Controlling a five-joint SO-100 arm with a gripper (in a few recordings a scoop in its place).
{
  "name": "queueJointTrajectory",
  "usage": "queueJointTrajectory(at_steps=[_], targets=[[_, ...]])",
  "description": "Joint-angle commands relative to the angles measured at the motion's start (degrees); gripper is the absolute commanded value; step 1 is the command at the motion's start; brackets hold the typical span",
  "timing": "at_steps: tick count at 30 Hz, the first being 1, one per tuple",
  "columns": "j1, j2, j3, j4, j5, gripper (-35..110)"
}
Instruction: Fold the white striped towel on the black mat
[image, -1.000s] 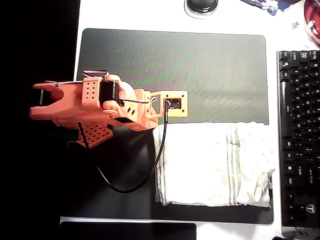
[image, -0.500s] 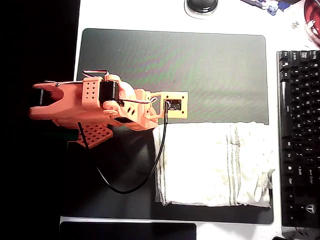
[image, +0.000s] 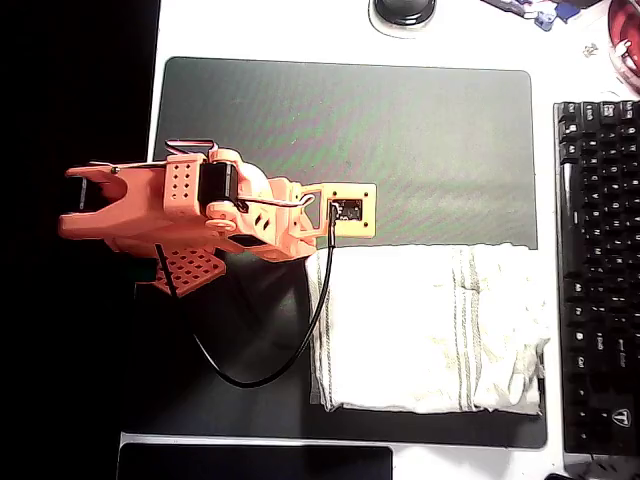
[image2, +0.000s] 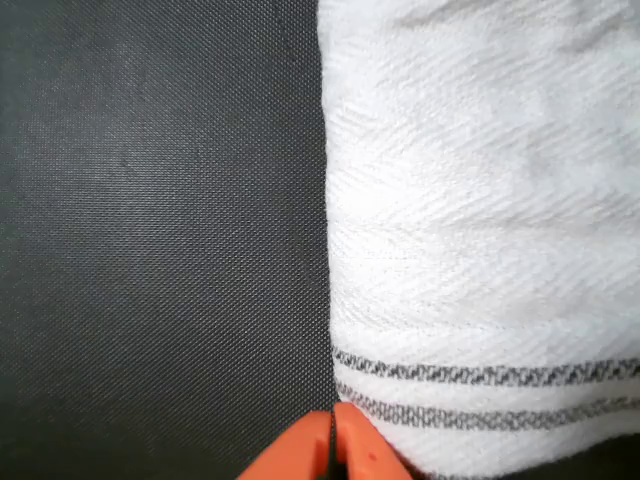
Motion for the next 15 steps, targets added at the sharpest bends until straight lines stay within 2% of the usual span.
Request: queueJointTrajectory(at_steps=[1, 15], targets=[[-0.7, 1.32, 1.23, 1.41, -0.26, 0], [-0.53, 1.32, 1.23, 1.41, -0.26, 0]])
